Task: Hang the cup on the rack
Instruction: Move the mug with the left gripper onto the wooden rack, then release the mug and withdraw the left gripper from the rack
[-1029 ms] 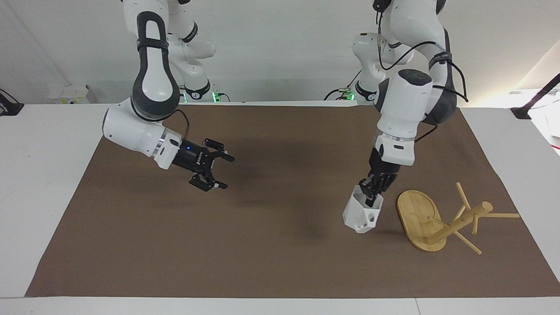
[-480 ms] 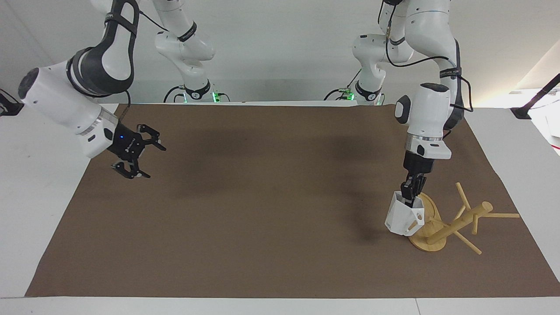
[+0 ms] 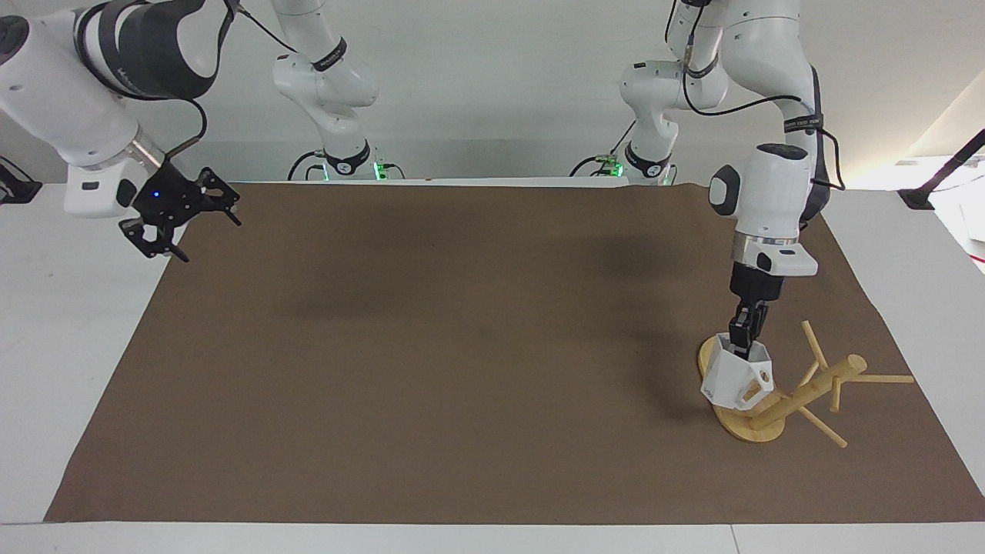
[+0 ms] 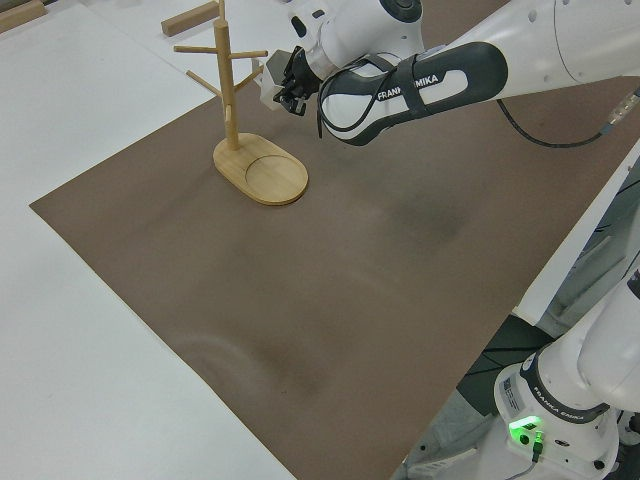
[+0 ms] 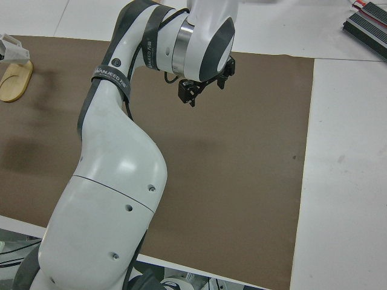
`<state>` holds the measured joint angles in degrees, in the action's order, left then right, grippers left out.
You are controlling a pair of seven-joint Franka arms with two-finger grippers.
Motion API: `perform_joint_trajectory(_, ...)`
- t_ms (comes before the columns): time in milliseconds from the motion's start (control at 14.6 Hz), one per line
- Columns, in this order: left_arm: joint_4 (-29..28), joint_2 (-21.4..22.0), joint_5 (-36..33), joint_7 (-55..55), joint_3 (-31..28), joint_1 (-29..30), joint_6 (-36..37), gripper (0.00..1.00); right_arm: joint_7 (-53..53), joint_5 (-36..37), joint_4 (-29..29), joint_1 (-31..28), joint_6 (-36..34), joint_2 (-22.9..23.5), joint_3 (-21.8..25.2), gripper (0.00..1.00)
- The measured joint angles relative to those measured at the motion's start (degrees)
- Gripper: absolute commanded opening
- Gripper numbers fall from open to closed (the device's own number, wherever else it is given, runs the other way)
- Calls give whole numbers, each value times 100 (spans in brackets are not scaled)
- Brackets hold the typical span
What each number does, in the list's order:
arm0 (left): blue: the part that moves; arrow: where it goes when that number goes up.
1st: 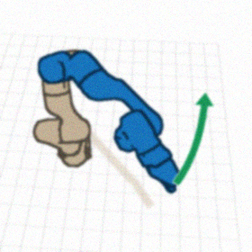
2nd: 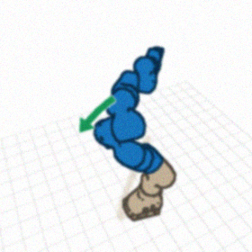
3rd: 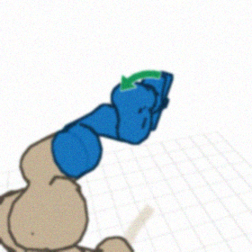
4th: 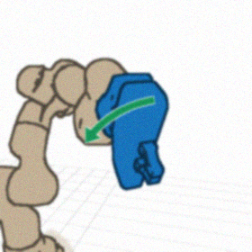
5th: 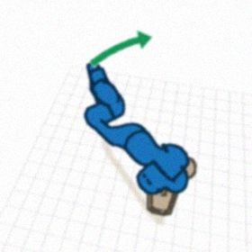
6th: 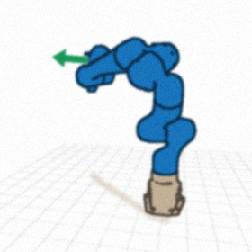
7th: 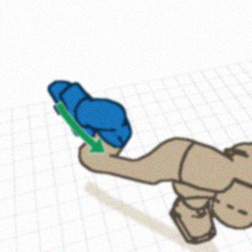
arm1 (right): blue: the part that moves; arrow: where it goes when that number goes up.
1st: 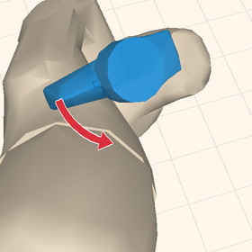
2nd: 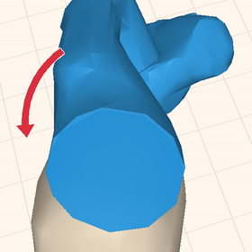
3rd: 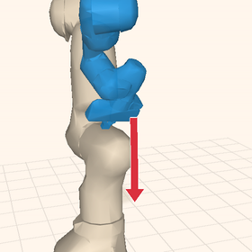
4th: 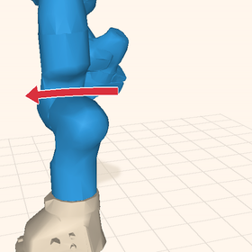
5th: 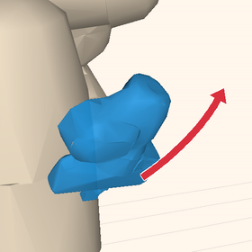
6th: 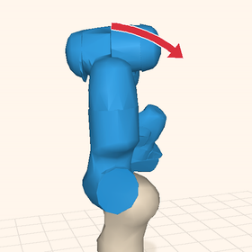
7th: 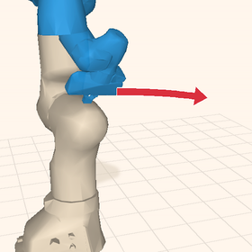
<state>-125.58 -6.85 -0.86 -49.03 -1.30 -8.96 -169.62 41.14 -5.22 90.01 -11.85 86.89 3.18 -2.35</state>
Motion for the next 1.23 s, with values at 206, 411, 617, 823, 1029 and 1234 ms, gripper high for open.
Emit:
perform_joint_trajectory(206,-9,6,1,-4,-7,206,196,99,-1548,16,-189,-3,-500,-149,6,100)
perform_joint_trajectory(411,1,82,1,-6,-15,432,886,99,-2355,231,-473,-1,-891,-328,8,100)
perform_joint_trajectory(617,-1,336,1,8,-15,458,2113,99,-2631,440,-526,10,-1000,-352,-5,100)
perform_joint_trajectory(823,55,723,-14,473,-28,593,3511,99,-2943,449,-526,226,-1004,-302,63,100)
perform_joint_trajectory(1029,398,1029,-15,1309,-50,729,4626,99,-3162,481,-526,685,-1004,-275,275,100)
perform_joint_trajectory(1234,1082,1136,-18,2164,-44,728,5766,99,-3202,488,-524,733,-1004,-258,437,100)
